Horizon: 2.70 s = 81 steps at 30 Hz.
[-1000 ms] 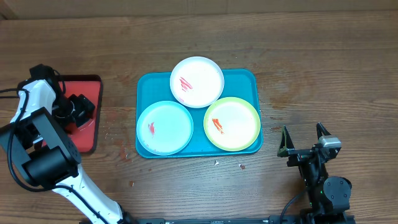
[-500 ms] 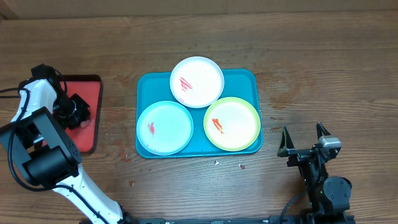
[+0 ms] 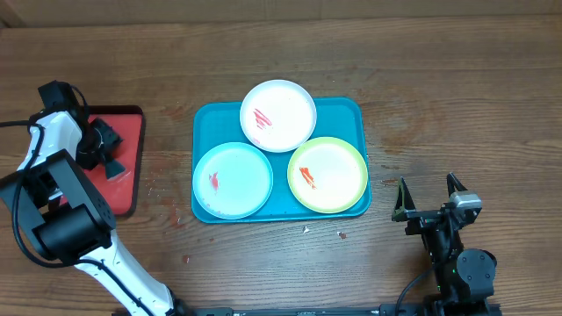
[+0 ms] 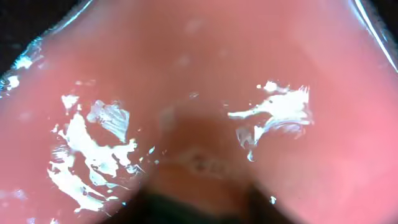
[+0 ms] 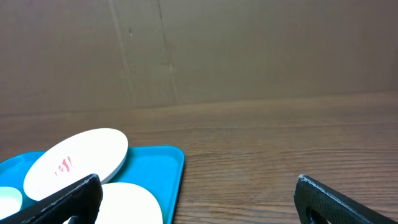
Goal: Clean dirty plates on tray and stack at the side
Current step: 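Close the left gripper on the green sponge in the red tray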
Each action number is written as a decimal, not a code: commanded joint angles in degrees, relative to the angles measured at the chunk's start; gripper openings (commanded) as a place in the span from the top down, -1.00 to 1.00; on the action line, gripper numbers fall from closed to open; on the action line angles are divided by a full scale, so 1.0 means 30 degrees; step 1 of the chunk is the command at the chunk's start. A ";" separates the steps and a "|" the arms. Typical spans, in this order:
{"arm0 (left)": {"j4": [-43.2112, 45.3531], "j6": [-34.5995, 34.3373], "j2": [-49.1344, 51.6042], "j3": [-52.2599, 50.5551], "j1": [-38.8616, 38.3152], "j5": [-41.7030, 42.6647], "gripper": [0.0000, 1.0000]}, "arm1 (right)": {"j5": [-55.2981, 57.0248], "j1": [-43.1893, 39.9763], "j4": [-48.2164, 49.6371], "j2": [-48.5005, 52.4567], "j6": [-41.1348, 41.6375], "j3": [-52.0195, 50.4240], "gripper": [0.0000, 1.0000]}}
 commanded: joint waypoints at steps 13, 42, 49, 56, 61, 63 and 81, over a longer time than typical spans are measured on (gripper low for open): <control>-0.4422 0.0044 0.0335 -0.0211 0.0029 0.0270 -0.93 | 0.0182 -0.0109 0.0146 -0.0189 -0.0051 -0.0197 -1.00; 0.0015 0.1042 0.0335 -0.0204 0.0029 0.0590 0.81 | 0.0182 -0.0109 0.0146 -0.0189 -0.0051 -0.0197 -1.00; -0.1078 0.1042 0.0335 -0.0211 0.0029 0.0605 -0.38 | 0.0182 -0.0109 0.0146 -0.0189 -0.0051 -0.0197 -1.00; -0.3949 0.1035 0.0335 -0.0211 0.0029 0.0685 -1.00 | 0.0182 -0.0109 0.0146 -0.0189 -0.0051 -0.0197 -1.00; -0.4947 0.1049 0.0335 -0.0211 0.0029 0.0656 -0.48 | 0.0182 -0.0109 0.0146 -0.0189 -0.0051 -0.0197 -1.00; -0.4918 0.1042 0.0335 -0.0211 0.0029 0.0656 -0.03 | 0.0182 -0.0109 0.0146 -0.0189 -0.0051 -0.0197 -1.00; -0.8211 0.1027 0.0321 0.4291 0.0036 0.0605 0.92 | 0.0182 -0.0109 0.0146 -0.0189 -0.0051 -0.0197 -1.00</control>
